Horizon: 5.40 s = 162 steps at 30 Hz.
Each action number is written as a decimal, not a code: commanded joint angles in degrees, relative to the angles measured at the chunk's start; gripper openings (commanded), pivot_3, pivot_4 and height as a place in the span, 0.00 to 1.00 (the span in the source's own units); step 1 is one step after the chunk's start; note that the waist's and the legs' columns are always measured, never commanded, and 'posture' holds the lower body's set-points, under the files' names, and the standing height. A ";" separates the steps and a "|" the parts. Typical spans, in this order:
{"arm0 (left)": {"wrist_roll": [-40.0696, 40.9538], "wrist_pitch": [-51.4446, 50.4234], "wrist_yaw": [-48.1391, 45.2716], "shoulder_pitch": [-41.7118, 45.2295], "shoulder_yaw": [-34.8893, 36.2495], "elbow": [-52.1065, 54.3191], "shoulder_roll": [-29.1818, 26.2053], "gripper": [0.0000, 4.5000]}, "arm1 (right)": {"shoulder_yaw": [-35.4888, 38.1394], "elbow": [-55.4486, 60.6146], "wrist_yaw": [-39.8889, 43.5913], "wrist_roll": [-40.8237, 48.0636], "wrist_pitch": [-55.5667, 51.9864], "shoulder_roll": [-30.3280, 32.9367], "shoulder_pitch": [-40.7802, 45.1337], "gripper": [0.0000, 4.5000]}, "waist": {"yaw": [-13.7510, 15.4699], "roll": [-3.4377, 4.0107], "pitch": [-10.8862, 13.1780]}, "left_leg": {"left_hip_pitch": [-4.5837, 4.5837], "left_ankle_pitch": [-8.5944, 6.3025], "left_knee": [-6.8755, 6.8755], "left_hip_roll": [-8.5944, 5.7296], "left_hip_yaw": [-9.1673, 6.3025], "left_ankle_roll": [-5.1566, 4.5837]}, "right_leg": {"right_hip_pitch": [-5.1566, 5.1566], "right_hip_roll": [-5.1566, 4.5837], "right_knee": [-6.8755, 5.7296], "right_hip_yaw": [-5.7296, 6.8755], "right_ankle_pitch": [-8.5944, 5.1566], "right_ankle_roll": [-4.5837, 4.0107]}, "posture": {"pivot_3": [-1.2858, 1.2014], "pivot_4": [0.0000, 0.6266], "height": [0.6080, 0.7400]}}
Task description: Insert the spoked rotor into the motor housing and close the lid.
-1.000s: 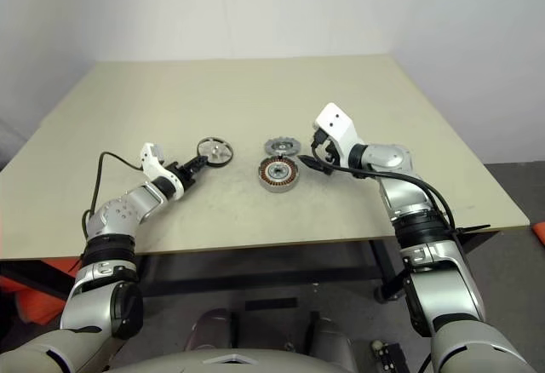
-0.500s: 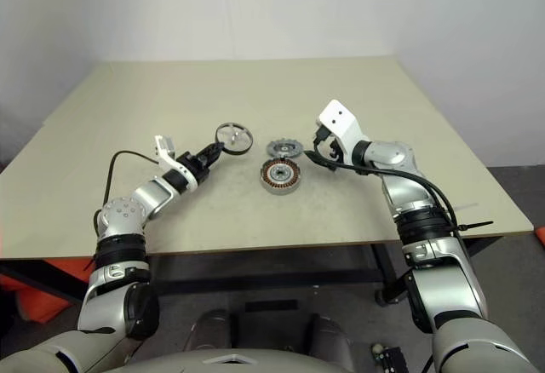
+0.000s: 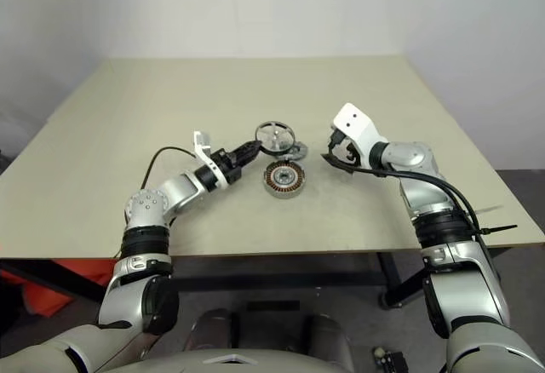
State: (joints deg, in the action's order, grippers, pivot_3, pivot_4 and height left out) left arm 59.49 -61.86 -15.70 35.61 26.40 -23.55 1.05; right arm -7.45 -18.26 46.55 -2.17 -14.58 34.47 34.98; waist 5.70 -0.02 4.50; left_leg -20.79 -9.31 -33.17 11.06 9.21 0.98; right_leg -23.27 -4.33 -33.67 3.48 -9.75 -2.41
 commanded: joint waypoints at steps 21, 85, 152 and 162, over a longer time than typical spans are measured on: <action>1.39 -9.18 1.82 -2.48 0.24 0.67 -0.10 0.15 | 1.23 5.83 -1.59 0.25 -1.78 0.97 -1.41 0.88 | 0.04 0.01 -0.01 | -0.34 -0.04 -0.05 -0.10 -0.38 -0.02 | 0.04 -0.12 0.16 0.29 -0.01 0.02 | 0.52 0.00 1.00; -9.92 5.87 0.02 -12.80 -5.93 22.56 -10.95 0.60 | -4.67 7.81 -0.58 5.16 -5.22 -12.81 -1.23 0.11 | -0.22 0.06 -0.04 | -0.26 0.06 0.01 0.33 -0.59 0.18 | 0.26 -0.08 0.24 0.60 0.00 0.02 | 0.52 0.00 1.00; -21.88 18.03 -1.84 -16.62 -14.16 26.01 -13.17 0.60 | -28.32 -49.55 11.27 -32.39 64.76 -9.44 33.39 0.46 | -1.95 0.09 -0.07 | -0.60 -0.12 -0.36 0.69 -0.54 0.27 | -0.04 -0.03 -0.14 0.97 0.25 -0.66 | 0.52 0.00 1.00; -21.75 17.54 -1.14 -17.24 -13.60 27.15 -13.44 0.60 | -28.30 -50.52 11.10 -32.73 66.10 -10.51 33.29 0.00 | -3.09 0.11 -0.07 | -0.37 -0.12 -0.47 0.75 -0.55 0.28 | 0.13 0.02 -0.20 0.96 0.09 -0.38 | 0.52 0.00 1.00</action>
State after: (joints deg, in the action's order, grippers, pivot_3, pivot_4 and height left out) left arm 37.34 -44.53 -16.96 17.89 11.86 1.17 -11.96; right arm -35.71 -68.88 57.78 -34.81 50.98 24.10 67.25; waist 2.60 0.09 4.44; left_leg -21.15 -9.44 -33.65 11.80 8.66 1.26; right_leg -23.14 -4.31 -33.86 4.44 -9.66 -2.79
